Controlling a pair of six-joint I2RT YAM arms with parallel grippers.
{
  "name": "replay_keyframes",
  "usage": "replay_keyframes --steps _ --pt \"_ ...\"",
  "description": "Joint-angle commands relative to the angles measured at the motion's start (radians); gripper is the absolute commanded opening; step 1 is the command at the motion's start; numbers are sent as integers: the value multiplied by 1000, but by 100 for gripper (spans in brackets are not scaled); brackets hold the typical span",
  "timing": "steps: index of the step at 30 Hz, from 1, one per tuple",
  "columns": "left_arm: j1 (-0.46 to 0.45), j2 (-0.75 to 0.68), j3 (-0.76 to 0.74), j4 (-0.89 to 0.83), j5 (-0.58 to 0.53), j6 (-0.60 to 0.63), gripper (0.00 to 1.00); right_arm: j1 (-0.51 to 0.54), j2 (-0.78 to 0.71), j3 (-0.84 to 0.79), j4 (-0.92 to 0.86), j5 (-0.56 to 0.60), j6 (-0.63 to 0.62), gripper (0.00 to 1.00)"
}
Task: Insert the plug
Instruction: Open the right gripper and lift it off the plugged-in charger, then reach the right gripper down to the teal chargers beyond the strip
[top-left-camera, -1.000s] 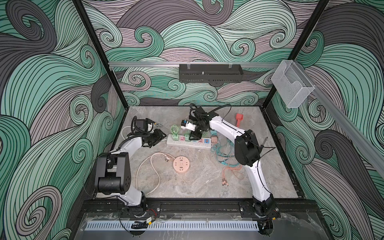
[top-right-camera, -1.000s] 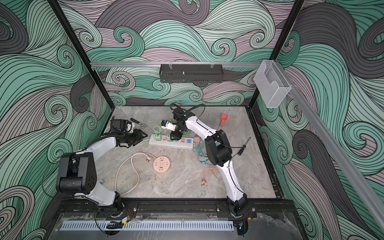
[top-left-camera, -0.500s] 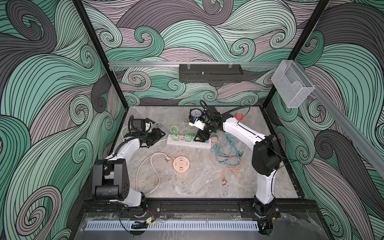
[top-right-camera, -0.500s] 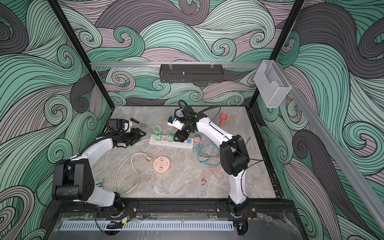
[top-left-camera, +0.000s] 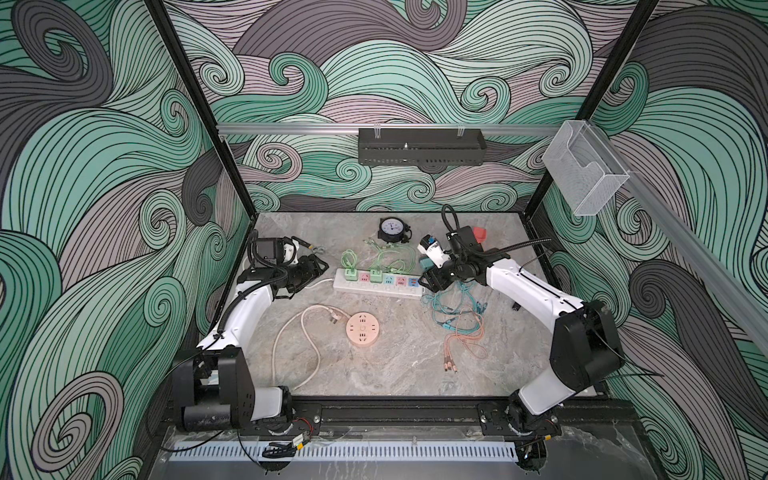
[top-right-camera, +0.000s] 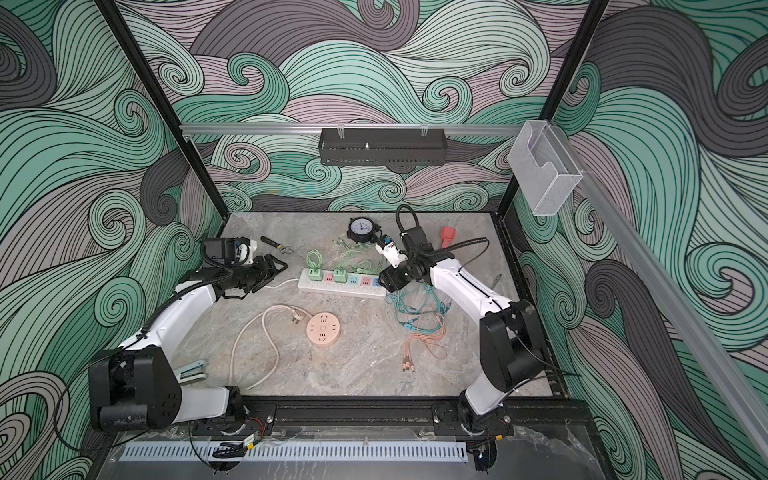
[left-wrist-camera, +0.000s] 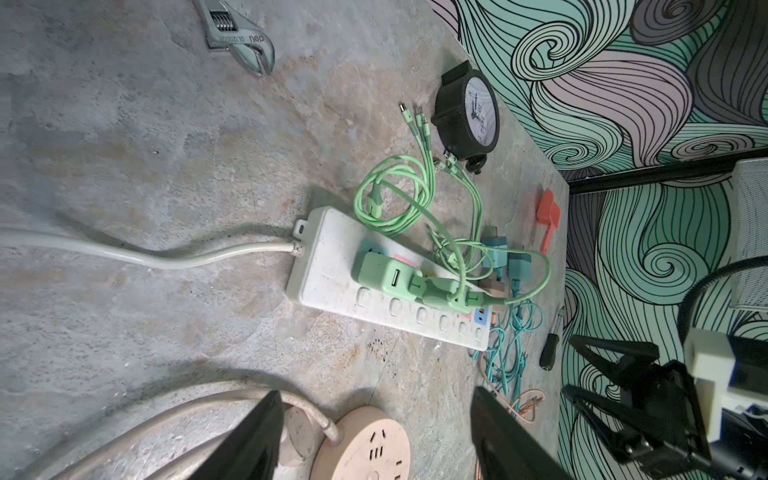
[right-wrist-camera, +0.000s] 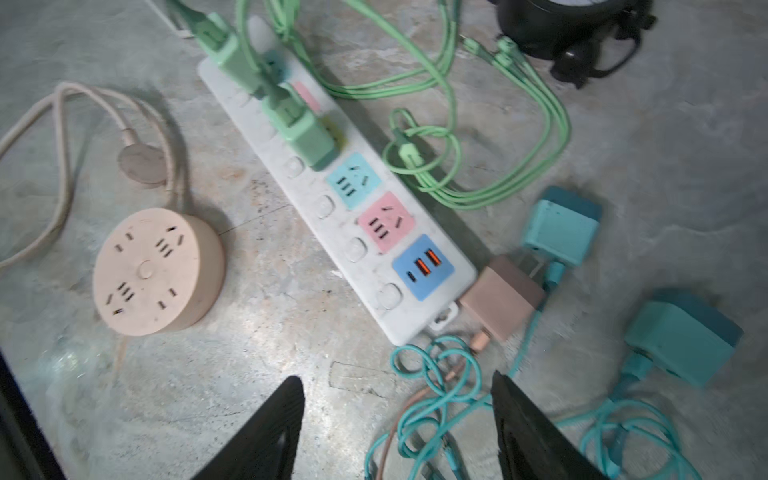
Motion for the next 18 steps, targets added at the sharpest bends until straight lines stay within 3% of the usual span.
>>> replay_keyframes --steps 1,3,18 --pt "8 -41 34 -57 25 32 74 -37 18 3 66 198 102 70" --pt "8 -55 36 -67 35 39 74 -57 47 23 61 248 109 70" --pt "10 -210 24 -155 16 97 75 -69 341 273 -3 227 116 70"
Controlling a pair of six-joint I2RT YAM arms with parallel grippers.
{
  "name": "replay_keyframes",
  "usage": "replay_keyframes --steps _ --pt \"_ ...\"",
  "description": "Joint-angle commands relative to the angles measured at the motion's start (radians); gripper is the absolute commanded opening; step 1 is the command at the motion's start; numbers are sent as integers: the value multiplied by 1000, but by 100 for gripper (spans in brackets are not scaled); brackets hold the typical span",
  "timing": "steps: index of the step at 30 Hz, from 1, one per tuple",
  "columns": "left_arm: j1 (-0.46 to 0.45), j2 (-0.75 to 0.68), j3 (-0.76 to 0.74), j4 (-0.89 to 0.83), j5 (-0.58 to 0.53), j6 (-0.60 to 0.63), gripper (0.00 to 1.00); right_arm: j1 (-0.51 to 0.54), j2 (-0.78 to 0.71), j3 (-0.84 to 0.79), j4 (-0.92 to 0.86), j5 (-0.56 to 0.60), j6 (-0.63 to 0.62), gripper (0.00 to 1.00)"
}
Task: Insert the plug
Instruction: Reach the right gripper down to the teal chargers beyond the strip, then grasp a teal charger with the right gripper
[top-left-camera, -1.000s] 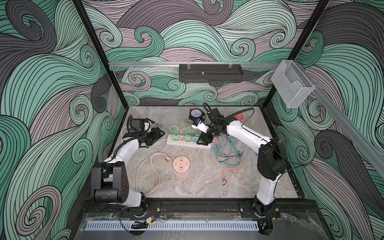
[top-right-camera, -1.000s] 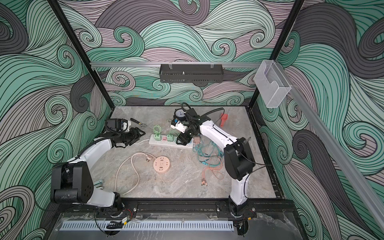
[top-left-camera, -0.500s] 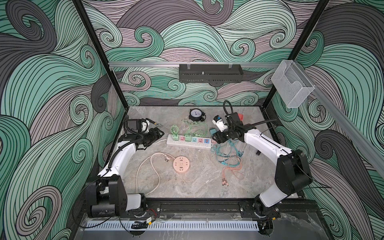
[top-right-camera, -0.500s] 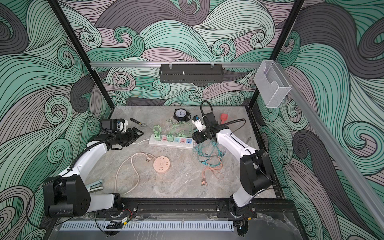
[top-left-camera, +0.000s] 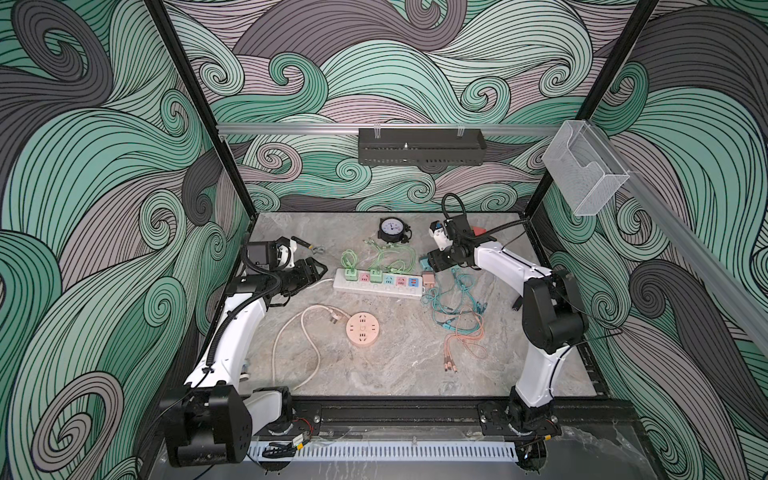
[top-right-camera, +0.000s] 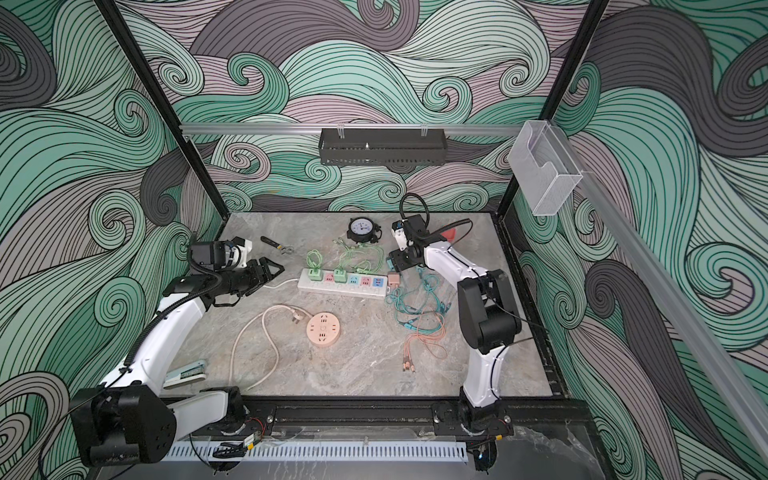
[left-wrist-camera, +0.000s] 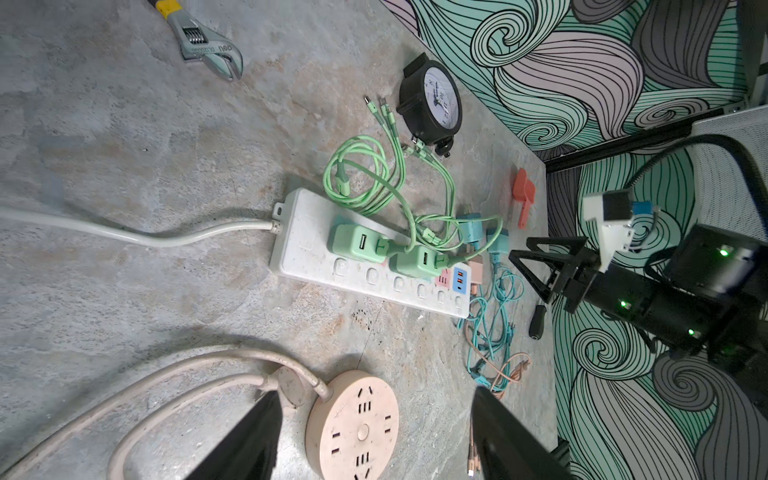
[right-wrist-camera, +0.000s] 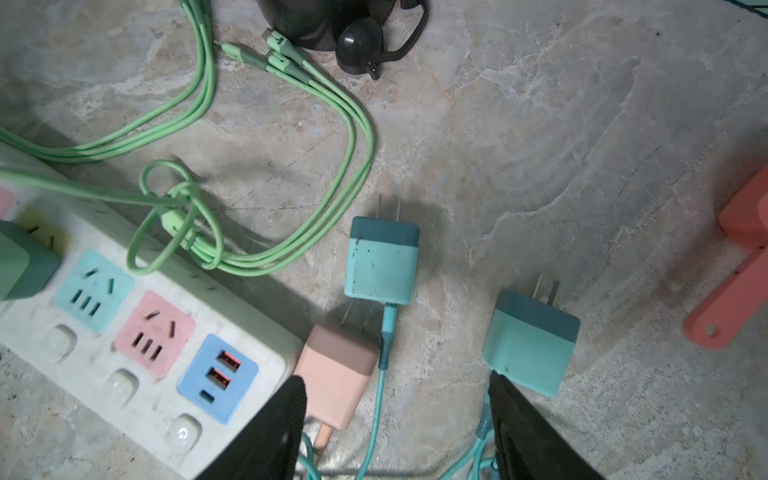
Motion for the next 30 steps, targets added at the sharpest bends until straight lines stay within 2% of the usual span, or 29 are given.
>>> replay_keyframes --steps 1,10,16,30 --pt "4 -57 19 -38 -19 34 76 3 53 55 -35 15 20 70" --pt "6 -140 29 -84 -26 71 78 13 184 180 -85 4 41 67" --pt "6 -157 49 -109 -17 83 78 32 258 247 -126 41 45 64" --pt "6 -176 62 -139 -23 99 78 40 331 316 -198 101 108 55"
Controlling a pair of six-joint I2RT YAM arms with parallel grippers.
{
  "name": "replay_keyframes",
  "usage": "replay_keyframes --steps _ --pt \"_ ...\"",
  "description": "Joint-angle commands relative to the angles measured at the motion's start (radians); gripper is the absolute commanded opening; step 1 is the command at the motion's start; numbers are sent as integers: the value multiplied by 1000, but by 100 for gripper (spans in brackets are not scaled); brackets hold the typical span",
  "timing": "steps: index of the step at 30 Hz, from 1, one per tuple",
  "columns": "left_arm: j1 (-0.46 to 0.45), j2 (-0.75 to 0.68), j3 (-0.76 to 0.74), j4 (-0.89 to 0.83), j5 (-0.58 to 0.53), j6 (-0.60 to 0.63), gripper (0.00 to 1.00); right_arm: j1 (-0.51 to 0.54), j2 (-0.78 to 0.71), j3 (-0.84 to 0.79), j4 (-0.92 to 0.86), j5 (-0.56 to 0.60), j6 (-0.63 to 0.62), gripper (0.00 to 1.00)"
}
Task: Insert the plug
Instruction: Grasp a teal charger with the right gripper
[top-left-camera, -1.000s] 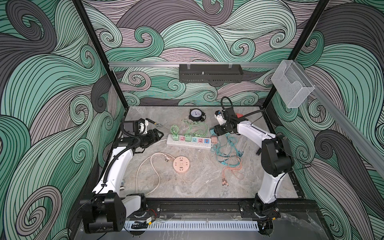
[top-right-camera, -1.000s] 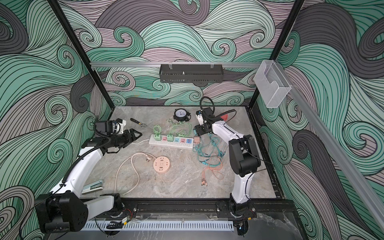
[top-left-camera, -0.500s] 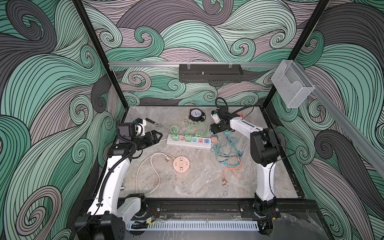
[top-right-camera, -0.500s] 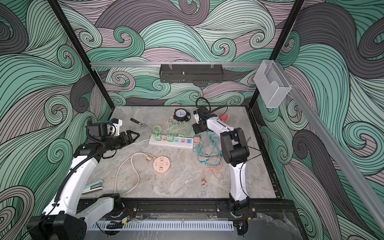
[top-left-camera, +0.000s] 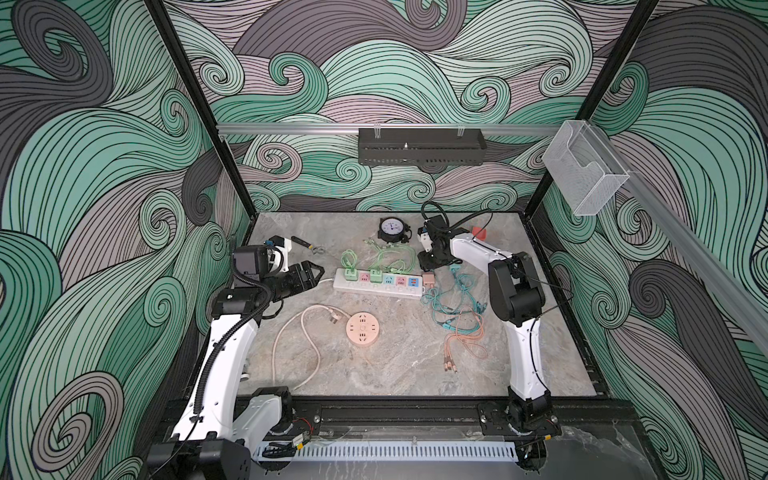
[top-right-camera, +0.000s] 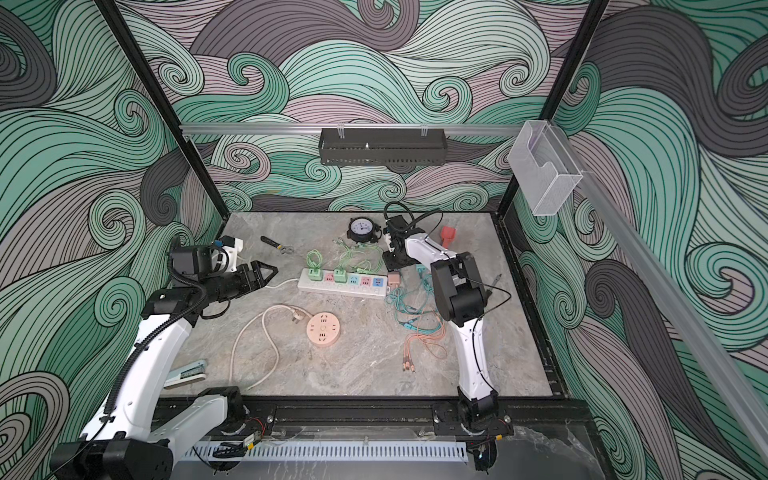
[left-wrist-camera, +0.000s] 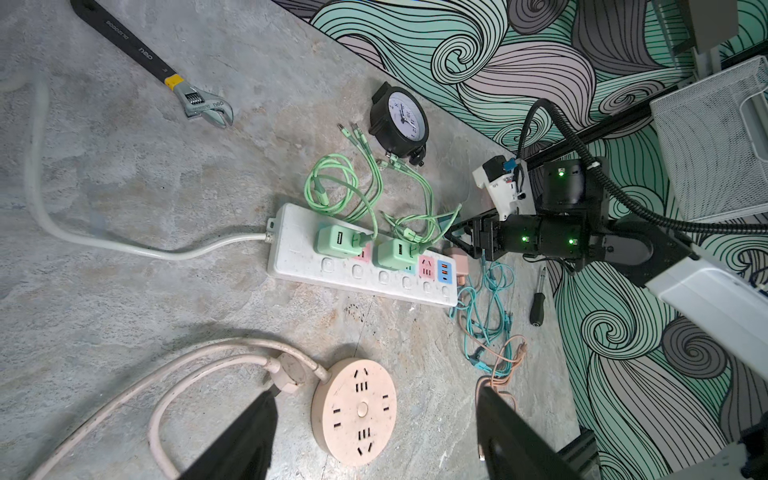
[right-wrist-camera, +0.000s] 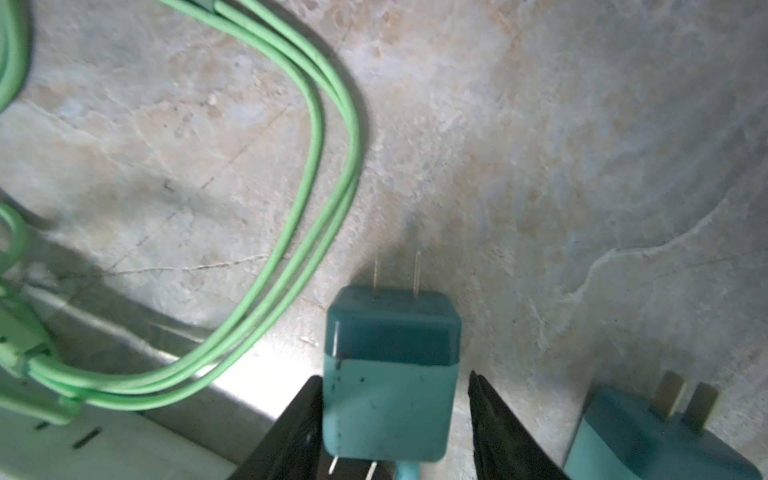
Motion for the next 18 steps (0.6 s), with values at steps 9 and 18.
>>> replay_keyframes --steps 9,18 --pt "6 -25 36 -43 2 18 78 2 39 56 -46 41 35 41" --pt "6 -26 29 -14 82 -7 78 2 -66 -15 -3 57 -1 29"
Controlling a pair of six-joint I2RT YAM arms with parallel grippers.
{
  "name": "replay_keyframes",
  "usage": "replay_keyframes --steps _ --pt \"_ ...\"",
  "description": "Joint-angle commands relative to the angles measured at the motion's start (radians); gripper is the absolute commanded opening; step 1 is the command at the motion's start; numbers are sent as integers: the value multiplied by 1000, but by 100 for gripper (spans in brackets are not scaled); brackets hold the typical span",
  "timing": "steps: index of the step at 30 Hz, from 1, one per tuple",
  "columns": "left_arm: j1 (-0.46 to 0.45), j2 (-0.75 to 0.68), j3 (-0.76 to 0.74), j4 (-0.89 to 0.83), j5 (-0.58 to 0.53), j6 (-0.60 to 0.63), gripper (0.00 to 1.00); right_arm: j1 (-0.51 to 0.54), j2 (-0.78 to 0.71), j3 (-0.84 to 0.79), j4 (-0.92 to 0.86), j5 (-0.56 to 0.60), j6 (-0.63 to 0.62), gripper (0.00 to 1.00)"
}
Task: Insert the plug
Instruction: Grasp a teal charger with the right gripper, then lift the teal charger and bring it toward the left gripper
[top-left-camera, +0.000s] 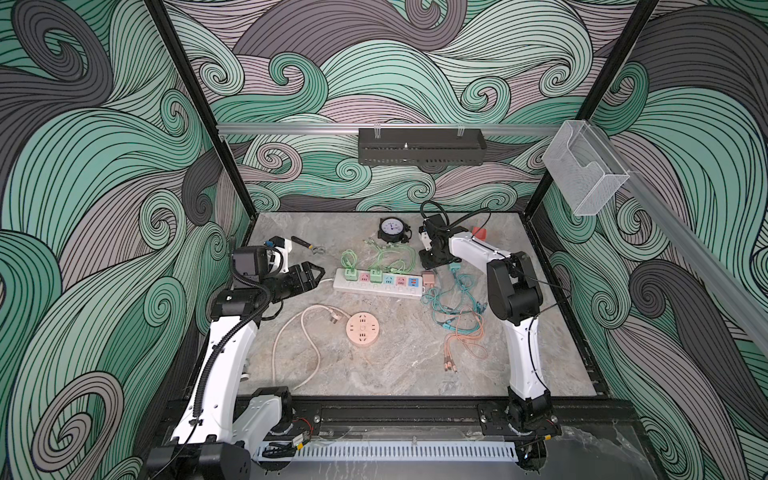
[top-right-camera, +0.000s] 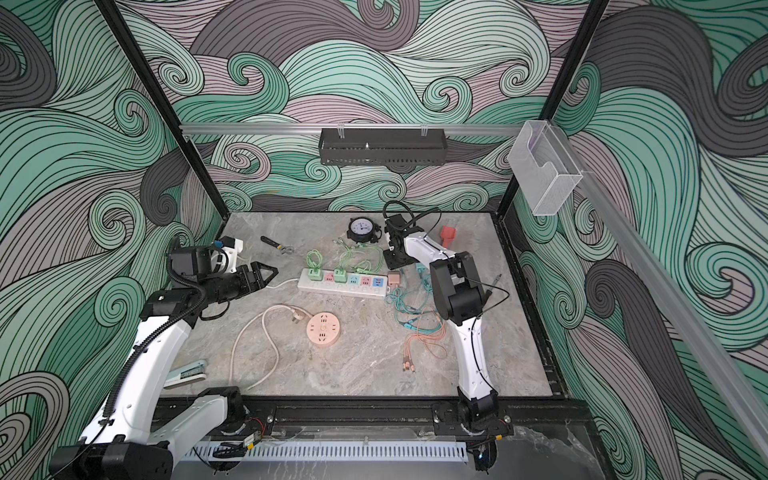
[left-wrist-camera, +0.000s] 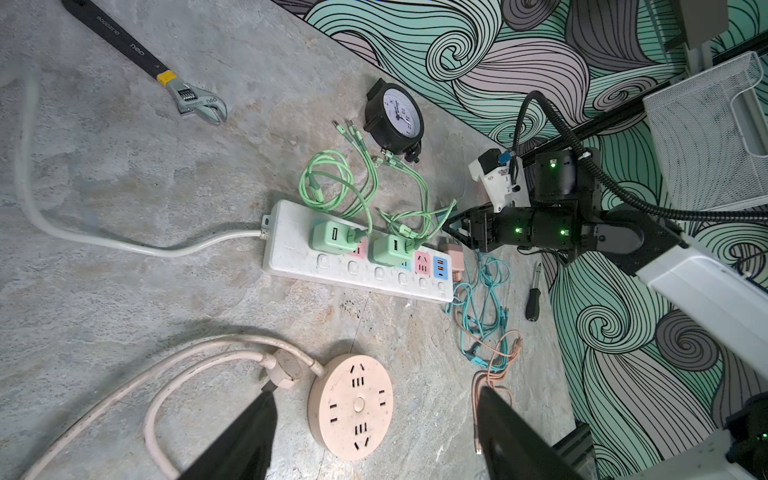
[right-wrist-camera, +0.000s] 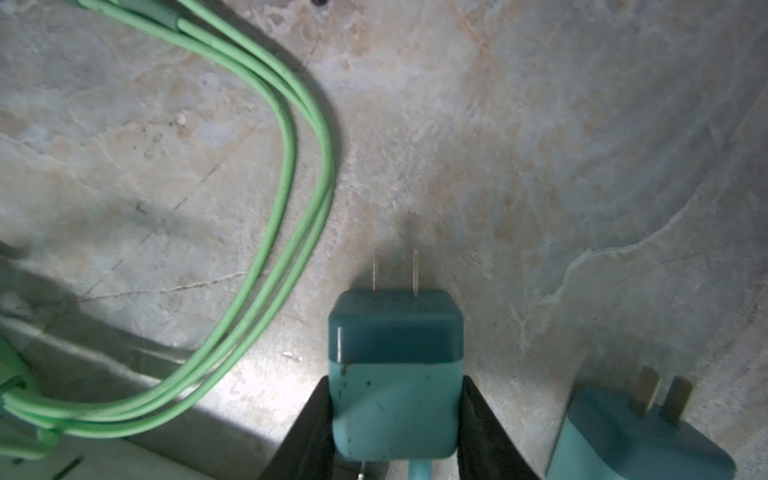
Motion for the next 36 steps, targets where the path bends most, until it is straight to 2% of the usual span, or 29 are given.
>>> replay_keyframes --steps 1,7,15,26,36 --pt "6 -13 27 6 77 -13 78 1 -99 -50 19 25 -23 28" --pt "6 8 12 88 216 -55 78 1 -262 -136 79 8 -56 26" --pt "5 51 -7 206 380 -136 79 2 -466 -189 67 -19 -83 25" --pt "-10 87 -4 394 502 -288 79 18 -756 -227 91 -211 -130 24" --pt "-152 141 83 445 579 -317 79 145 -923 -316 107 -326 -207 23"
